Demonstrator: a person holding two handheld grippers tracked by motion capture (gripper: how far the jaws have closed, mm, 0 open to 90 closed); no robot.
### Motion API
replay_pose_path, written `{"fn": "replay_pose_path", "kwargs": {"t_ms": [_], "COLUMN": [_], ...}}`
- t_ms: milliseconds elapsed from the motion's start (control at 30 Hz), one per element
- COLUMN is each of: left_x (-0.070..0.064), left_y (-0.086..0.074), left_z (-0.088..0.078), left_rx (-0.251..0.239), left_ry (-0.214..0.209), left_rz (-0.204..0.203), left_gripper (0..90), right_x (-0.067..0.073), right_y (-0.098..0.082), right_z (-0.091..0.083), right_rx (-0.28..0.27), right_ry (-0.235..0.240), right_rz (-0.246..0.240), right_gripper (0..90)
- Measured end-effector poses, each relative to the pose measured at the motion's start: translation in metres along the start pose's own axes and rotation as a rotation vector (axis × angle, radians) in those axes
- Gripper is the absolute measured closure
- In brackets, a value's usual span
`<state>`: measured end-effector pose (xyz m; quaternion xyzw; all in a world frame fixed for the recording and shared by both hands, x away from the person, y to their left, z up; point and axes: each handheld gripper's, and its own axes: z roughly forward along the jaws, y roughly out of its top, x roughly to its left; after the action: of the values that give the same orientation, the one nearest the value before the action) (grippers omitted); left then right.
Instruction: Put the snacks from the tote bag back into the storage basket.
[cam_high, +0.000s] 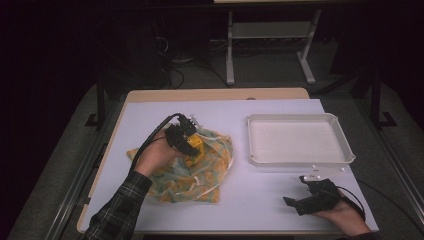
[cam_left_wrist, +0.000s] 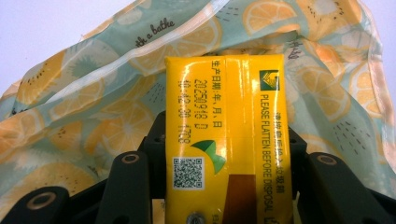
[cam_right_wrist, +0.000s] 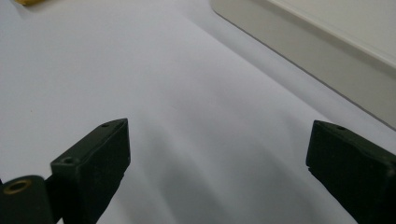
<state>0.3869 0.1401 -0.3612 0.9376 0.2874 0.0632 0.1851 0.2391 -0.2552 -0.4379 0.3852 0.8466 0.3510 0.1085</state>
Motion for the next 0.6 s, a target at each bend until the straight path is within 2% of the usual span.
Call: {"fn": "replay_pose_path", "kwargs": {"t_ms": [167,567,600], "left_x": [0.004,0.005,0.005], "left_y": [-0.003,-0.005,-0.004], "left_z": [-0.009,-0.023,-0.024], "left_rx": [-0.032,-0.077,-0.078], "left_ry": [-0.004,-0.021,-0.018], "left_rz": [-0.015,-0.018,-0.009], "left_gripper": [52.4,52.6,52.6], "right_x": [0.000,0.000,0.000], "right_y": [0.000,0.000,0.000], "right_z": [0.000,0.000,0.000], "right_rx": [0.000,0.001,0.000], "right_ry": [0.000,0.001,0.002], "right_rz": [0.001,0.001,0.001], "right_gripper": [6.2,6.2,6.2]}}
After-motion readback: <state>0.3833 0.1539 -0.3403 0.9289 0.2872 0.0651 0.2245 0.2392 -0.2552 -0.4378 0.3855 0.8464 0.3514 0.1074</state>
